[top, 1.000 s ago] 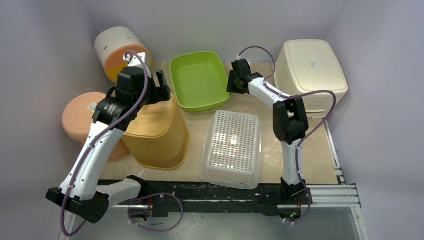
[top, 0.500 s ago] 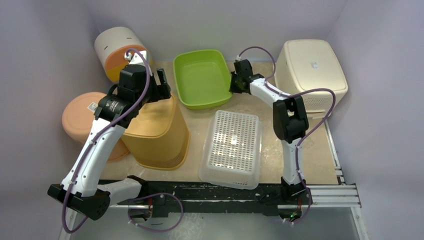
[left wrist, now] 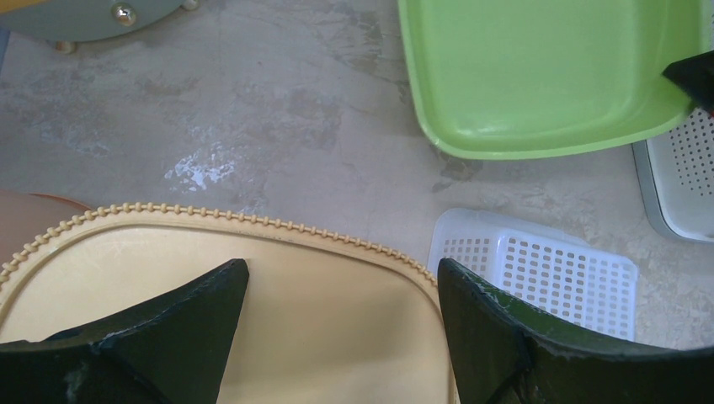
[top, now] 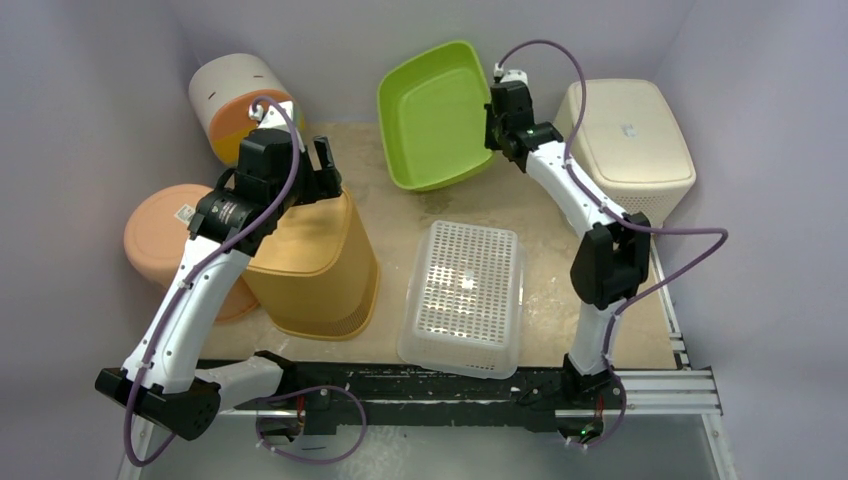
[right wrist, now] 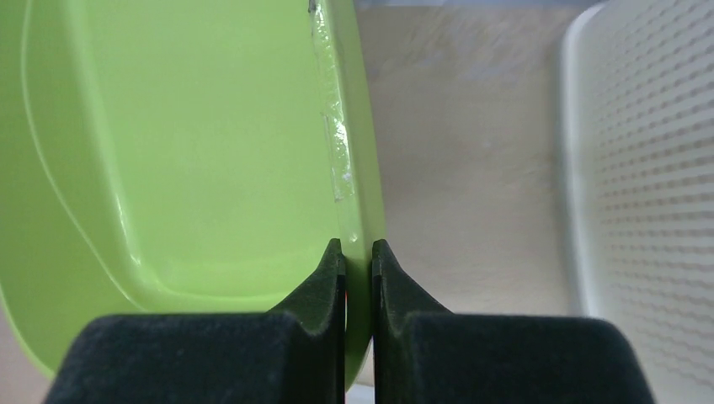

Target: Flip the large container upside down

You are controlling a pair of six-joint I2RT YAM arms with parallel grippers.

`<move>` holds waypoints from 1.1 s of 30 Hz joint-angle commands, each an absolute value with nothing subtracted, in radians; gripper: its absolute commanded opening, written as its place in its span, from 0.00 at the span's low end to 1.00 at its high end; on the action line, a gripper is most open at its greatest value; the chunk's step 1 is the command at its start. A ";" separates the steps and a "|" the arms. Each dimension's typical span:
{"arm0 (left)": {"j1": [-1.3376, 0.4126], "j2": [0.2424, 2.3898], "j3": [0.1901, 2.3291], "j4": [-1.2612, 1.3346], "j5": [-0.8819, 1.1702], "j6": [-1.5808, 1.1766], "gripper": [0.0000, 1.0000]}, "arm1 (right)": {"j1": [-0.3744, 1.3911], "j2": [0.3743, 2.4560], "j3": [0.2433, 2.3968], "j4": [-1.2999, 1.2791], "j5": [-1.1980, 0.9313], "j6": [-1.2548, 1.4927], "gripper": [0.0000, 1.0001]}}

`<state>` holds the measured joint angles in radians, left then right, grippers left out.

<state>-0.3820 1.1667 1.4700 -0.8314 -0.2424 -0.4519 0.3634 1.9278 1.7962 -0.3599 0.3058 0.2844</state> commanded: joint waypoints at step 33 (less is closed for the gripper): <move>-0.388 1.087 1.477 -0.818 -0.219 -0.428 0.80 | 0.433 1.745 1.464 0.899 1.214 -1.368 0.00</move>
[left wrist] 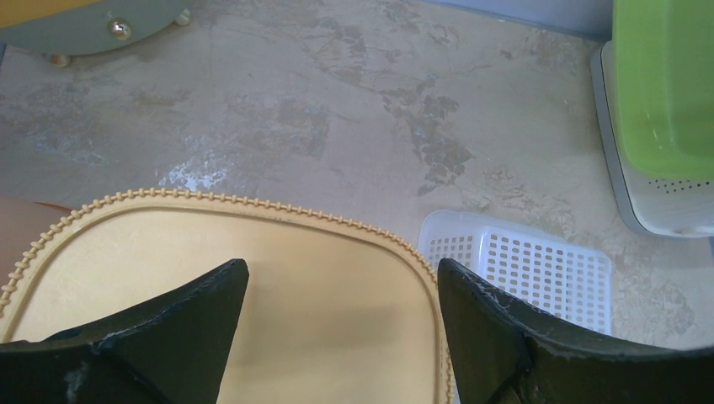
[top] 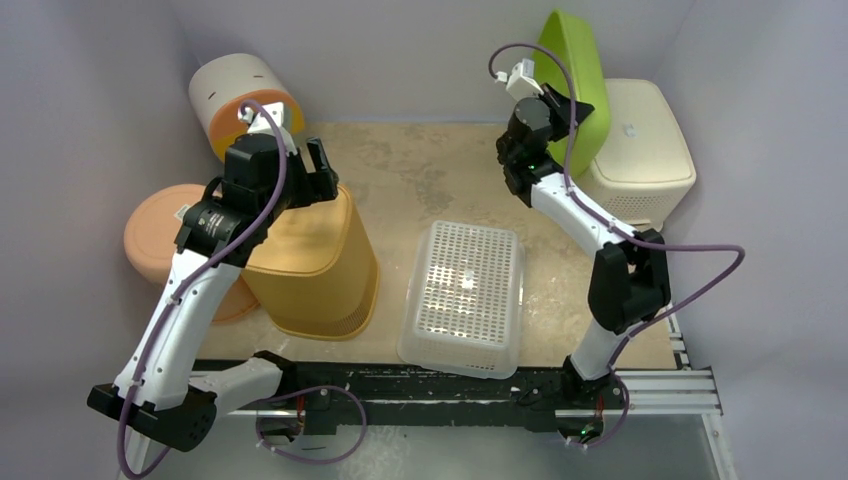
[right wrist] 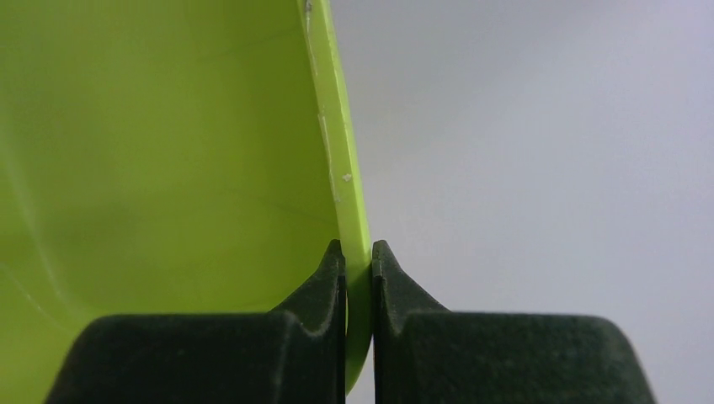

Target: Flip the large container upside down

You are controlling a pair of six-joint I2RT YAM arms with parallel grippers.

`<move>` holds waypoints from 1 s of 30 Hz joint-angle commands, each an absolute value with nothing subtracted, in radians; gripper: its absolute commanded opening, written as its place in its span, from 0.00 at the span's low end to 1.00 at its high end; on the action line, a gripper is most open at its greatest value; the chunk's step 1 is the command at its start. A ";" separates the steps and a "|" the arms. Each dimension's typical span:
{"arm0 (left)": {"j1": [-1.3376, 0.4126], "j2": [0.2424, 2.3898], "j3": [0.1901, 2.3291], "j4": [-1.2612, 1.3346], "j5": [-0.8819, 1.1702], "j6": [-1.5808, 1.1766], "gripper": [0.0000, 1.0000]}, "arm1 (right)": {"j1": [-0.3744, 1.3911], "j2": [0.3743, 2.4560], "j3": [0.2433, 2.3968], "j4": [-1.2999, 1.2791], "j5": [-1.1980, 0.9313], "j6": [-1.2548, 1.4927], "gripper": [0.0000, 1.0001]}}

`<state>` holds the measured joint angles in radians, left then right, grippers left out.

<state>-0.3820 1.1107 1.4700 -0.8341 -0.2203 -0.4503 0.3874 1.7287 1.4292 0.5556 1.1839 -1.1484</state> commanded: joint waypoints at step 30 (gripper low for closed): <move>-0.387 1.057 1.448 -0.841 -0.246 -0.430 0.80 | 0.744 2.181 1.857 0.057 1.171 -0.669 0.28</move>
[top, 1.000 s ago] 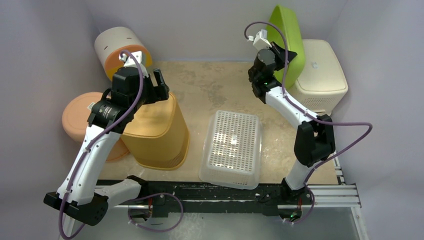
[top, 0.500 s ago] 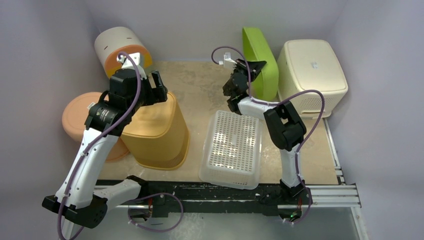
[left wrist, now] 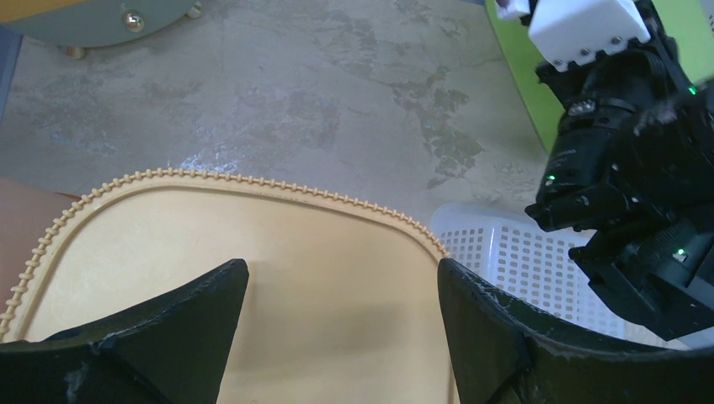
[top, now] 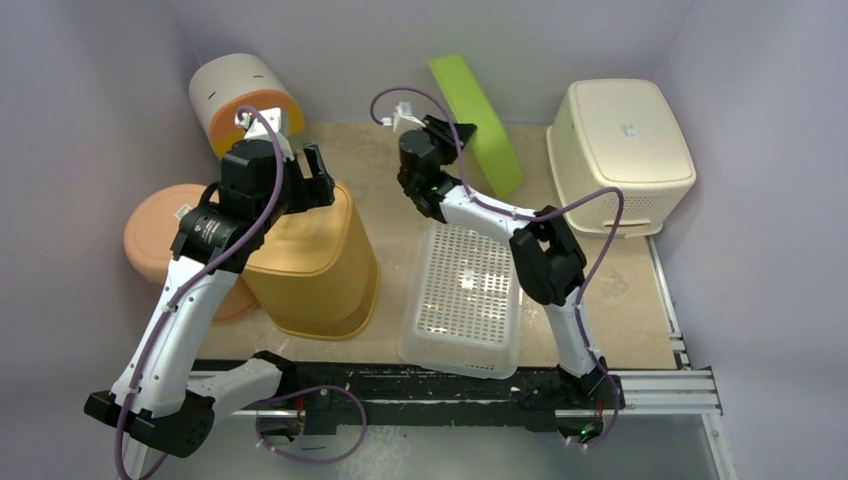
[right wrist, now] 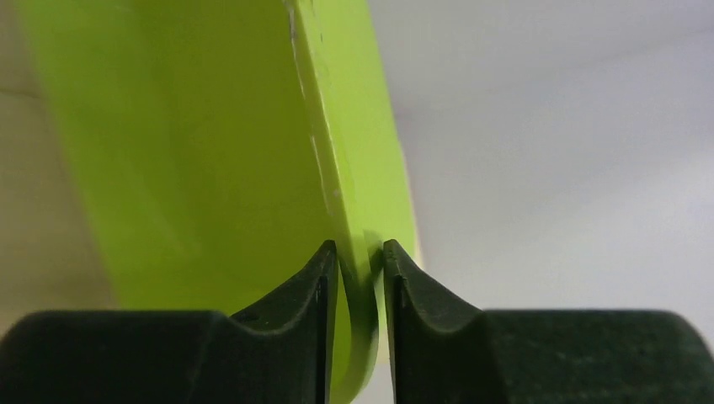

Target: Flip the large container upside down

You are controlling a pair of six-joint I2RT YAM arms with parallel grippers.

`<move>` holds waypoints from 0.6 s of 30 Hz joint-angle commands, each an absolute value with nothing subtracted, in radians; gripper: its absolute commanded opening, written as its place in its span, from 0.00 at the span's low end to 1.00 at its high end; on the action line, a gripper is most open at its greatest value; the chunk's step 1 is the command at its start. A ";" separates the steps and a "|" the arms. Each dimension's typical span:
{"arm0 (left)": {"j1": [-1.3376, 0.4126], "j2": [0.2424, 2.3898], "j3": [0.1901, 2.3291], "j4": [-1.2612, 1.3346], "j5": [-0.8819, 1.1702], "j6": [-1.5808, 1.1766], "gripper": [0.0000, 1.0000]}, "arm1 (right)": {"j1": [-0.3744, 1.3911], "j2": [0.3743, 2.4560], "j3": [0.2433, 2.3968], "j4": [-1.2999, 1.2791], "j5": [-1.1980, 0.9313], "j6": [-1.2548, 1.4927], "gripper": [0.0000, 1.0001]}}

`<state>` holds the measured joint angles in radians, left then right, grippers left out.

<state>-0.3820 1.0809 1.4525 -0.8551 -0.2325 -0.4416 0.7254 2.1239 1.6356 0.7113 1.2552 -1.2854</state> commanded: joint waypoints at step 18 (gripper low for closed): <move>-0.387 1.085 1.434 -0.819 -0.239 -0.423 0.80 | 0.750 2.296 1.959 -0.317 0.955 -0.264 0.36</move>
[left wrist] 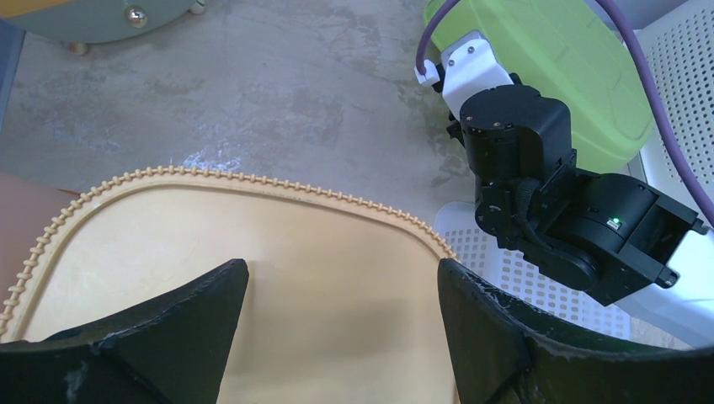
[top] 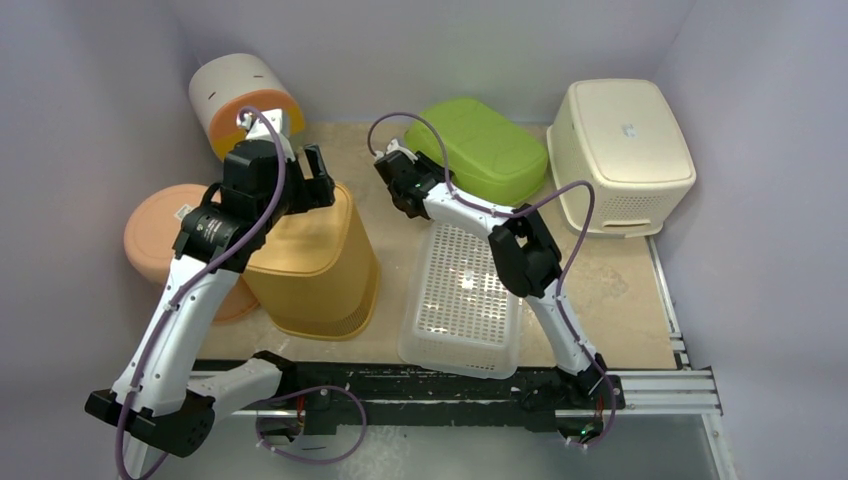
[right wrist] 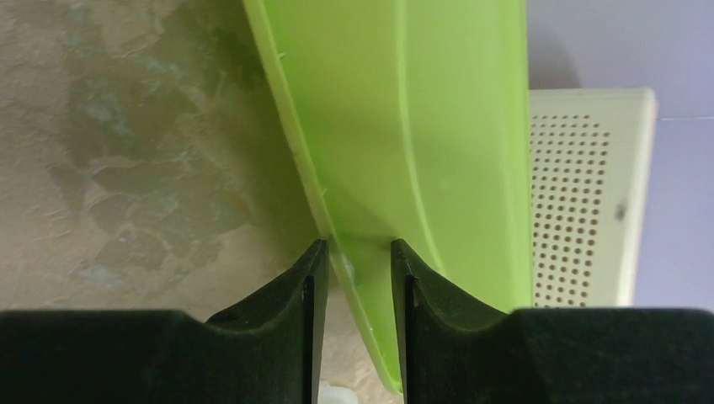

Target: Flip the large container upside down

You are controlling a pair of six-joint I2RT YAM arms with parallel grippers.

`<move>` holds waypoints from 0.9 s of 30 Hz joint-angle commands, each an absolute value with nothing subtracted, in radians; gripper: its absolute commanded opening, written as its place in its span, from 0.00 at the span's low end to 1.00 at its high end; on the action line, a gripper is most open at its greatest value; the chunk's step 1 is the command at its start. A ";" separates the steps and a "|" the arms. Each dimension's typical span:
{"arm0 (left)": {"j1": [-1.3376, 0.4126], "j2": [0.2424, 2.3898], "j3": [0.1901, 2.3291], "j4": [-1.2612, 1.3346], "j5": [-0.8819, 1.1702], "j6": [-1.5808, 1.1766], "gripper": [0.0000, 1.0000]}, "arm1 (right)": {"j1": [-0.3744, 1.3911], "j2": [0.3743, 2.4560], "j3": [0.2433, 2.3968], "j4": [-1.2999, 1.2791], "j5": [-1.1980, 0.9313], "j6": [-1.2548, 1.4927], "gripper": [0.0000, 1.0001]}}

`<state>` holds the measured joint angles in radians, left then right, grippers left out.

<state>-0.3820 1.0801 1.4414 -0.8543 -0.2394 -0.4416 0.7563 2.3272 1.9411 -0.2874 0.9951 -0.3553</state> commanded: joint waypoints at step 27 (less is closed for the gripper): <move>-0.387 1.217 1.614 -0.822 -0.296 -0.374 0.80 | 0.504 2.030 2.154 -0.532 0.153 0.085 1.00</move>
<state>-0.3820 1.1870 1.5410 -0.8543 -0.2707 -0.4000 0.6277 2.1151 2.1265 -0.5190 0.4000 -0.0177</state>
